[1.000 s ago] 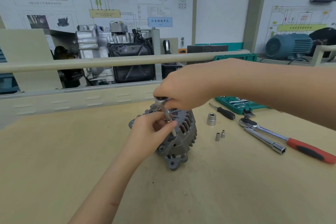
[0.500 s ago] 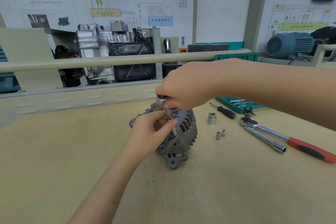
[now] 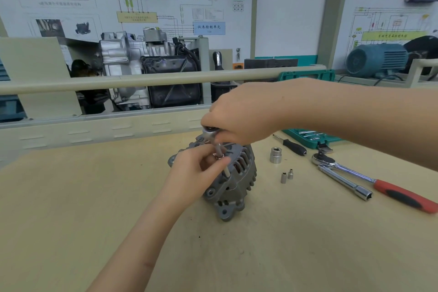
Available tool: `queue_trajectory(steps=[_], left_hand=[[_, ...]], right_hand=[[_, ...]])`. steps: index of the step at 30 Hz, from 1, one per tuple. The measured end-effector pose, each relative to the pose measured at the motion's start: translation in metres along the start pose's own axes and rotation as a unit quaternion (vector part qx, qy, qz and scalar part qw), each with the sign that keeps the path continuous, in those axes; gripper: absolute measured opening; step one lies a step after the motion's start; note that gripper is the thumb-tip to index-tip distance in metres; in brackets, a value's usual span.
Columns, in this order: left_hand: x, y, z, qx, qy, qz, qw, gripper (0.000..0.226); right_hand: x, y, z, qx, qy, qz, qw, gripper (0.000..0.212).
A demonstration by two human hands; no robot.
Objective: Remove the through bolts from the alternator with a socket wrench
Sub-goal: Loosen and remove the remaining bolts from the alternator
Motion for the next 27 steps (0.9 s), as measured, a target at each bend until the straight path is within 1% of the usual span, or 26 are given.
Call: queue_trajectory(steps=[2,3,6,8,10,12,14,16,18,19,21,22,24,25,27], left_hand=[[0.0,0.0,0.0,-0.002,-0.003,-0.001,1.0,0.014],[0.001,0.0,0.0,-0.007,-0.007,0.003,1.0,0.017],[0.002,0.001,0.0,-0.033,-0.029,0.013,0.999,0.023],[0.003,0.001,0.0,-0.036,-0.033,0.02,0.999,0.022],[0.005,0.001,-0.001,-0.027,-0.024,0.032,0.999,0.024],[0.006,0.0,0.0,-0.02,-0.018,0.037,0.999,0.027],[0.005,-0.001,0.0,-0.011,-0.015,0.028,0.999,0.023],[0.003,0.0,0.0,-0.002,-0.018,0.013,1.0,0.017],[0.005,0.0,0.0,0.0,-0.019,0.011,1.0,0.017],[0.006,0.0,0.0,-0.002,-0.022,0.016,1.0,0.019],[0.006,0.0,0.001,-0.012,-0.041,0.021,0.999,0.023],[0.005,0.0,0.002,-0.017,-0.051,0.019,0.998,0.023],[0.003,0.0,0.002,-0.017,-0.056,0.019,0.998,0.022],[0.003,0.0,0.002,-0.012,-0.052,0.023,0.998,0.023],[0.006,-0.001,0.002,0.0,-0.036,0.037,0.999,0.024]], right_hand=[[-0.001,0.0,0.0,0.009,-0.007,0.001,1.0,0.021],[-0.001,0.0,0.0,0.01,-0.004,0.006,1.0,0.021],[0.0,0.0,0.005,-0.005,0.021,0.009,1.0,0.009],[0.0,-0.004,0.003,-0.001,0.037,0.001,0.999,0.021],[-0.002,-0.008,-0.001,0.005,0.028,-0.003,1.0,0.015],[0.0,-0.008,-0.002,-0.009,0.029,0.002,1.0,0.01],[0.002,-0.006,-0.002,-0.008,0.021,0.011,1.0,0.007],[0.001,-0.004,-0.001,0.0,0.007,0.011,1.0,0.016],[0.0,-0.003,0.0,0.006,0.003,0.012,1.0,0.021],[0.001,-0.003,0.001,0.006,0.001,0.015,1.0,0.021],[0.002,-0.004,0.001,0.002,0.011,0.017,1.0,0.01],[0.002,-0.006,0.001,-0.004,0.024,0.013,1.0,0.014],[0.002,-0.01,-0.001,-0.01,0.053,0.004,0.999,0.033],[0.001,-0.012,-0.002,-0.014,0.059,-0.001,0.998,0.036],[0.001,-0.013,-0.004,-0.022,0.051,0.002,0.998,0.029]])
Point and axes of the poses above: each hand's wrist, its own y-axis away from the middle knuckle, its own z-axis out of the back of the hand, x = y × z, the point moved 8 cm from there along -y, towards the middle knuckle, and after that the axes turned 10 degrees about -y, right-handed, at the moved point
